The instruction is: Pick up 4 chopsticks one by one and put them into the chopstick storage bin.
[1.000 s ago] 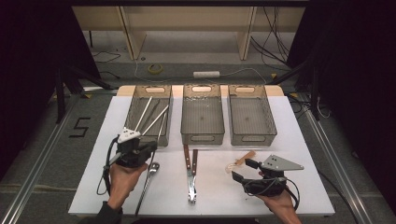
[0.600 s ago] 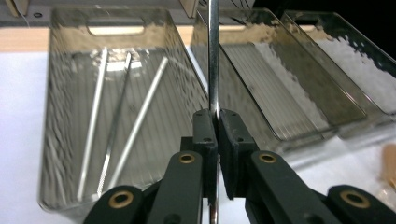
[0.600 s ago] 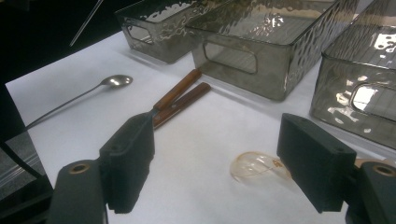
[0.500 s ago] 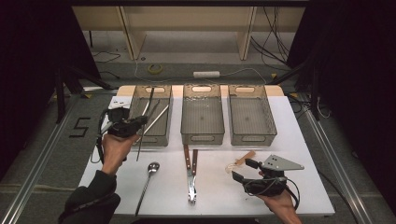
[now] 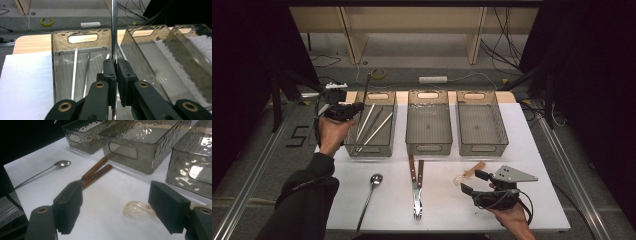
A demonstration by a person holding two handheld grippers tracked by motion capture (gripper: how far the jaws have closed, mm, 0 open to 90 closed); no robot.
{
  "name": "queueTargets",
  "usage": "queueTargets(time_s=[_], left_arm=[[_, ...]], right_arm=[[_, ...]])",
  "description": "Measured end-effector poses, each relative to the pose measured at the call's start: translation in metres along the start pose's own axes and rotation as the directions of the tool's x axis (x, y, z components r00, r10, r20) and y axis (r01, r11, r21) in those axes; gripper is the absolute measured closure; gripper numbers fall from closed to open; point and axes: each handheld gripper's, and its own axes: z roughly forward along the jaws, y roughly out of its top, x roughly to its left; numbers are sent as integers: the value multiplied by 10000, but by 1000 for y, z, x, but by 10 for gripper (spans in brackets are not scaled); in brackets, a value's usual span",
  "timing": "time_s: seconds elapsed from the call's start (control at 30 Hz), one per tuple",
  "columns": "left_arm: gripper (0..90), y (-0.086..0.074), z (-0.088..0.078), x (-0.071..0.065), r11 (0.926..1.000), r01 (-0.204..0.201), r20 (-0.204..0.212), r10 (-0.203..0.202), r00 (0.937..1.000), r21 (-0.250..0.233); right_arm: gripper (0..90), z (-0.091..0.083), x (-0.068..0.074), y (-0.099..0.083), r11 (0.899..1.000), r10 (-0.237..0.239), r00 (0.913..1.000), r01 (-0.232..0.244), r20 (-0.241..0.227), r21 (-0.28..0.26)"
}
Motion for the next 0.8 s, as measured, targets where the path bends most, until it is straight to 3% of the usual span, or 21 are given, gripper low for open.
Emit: queueTargets(time_s=[0.4,0.8], left_arm=[[853,9,31,22,9990,435,-238,-432,9988,95],[852,-5,54,24,9985,221,-512,-196,9985,491]], right_arm=[[286,1,-2,0,10000,59,9999,-59,-85,1],[286,0,-1,0,10000,30,9999,-30,-128,-7]])
